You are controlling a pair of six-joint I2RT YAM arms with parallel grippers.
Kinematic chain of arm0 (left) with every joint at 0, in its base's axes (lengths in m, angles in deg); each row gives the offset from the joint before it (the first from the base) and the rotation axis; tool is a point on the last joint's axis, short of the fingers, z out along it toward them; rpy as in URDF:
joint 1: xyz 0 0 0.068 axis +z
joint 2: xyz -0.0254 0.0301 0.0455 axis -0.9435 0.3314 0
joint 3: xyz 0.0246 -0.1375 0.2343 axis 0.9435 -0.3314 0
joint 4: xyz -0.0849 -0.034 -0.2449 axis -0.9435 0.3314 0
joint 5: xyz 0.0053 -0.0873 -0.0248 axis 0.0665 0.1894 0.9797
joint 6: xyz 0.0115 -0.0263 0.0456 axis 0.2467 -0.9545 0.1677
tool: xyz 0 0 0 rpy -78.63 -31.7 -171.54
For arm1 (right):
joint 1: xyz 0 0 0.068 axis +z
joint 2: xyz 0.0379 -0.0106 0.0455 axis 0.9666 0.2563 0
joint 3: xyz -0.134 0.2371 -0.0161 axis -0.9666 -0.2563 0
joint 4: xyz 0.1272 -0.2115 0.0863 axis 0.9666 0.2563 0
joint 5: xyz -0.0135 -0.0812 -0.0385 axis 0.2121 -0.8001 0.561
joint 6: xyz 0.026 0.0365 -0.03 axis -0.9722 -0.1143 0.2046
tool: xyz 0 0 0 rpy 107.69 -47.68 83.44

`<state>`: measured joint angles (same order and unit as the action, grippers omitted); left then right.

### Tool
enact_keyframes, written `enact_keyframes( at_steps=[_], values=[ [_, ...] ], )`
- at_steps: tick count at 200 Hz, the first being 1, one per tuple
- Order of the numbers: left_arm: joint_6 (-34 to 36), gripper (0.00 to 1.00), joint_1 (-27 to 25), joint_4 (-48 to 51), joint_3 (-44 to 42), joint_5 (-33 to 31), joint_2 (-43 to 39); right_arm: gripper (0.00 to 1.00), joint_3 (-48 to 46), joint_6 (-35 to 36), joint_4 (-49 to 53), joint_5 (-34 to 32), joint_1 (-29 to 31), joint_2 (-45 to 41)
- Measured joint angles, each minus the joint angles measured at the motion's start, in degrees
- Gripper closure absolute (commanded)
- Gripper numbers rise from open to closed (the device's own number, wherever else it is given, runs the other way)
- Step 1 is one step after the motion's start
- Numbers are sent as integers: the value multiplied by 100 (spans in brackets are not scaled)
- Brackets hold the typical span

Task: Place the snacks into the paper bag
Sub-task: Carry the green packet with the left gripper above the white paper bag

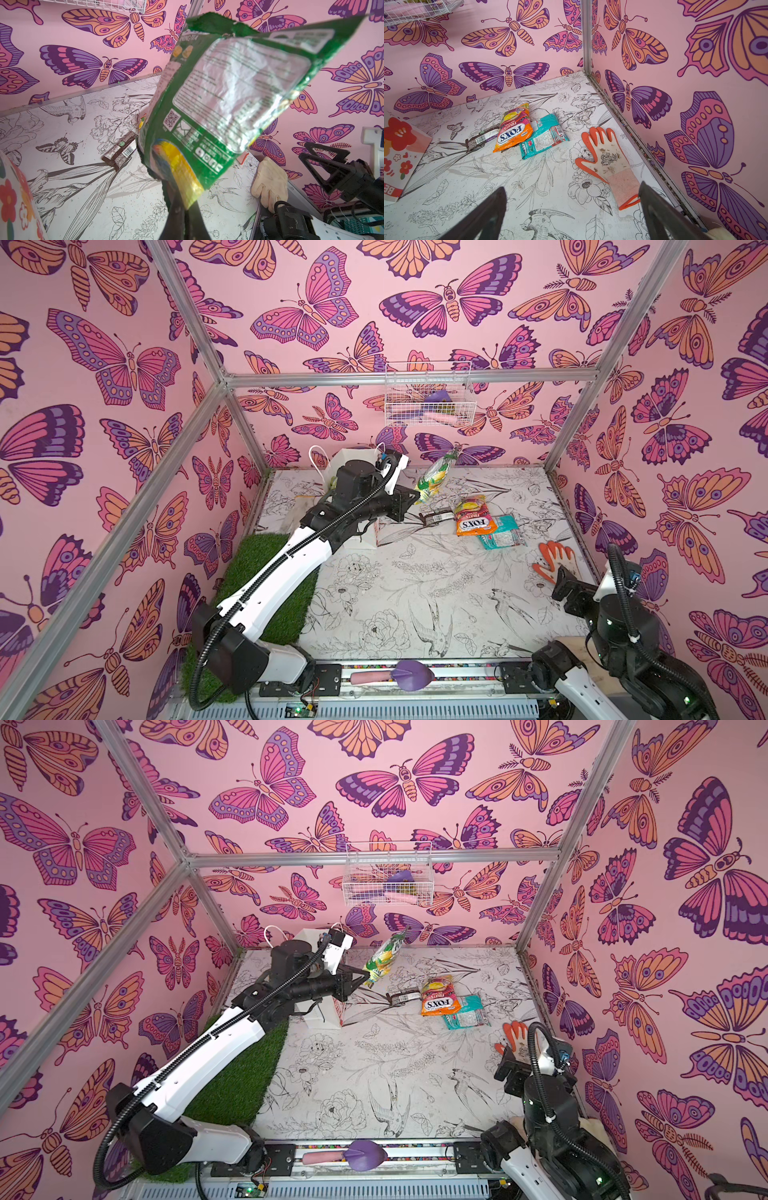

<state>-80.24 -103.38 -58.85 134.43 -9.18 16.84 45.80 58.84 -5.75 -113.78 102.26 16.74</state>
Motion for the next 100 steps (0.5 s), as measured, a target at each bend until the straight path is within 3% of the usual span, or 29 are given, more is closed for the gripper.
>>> enact_keyframes(
  at_steps=[100],
  values=[
    [-103,100,468,-52,-63,15,-509,1,-9,0,2,0,0,2]
  ],
)
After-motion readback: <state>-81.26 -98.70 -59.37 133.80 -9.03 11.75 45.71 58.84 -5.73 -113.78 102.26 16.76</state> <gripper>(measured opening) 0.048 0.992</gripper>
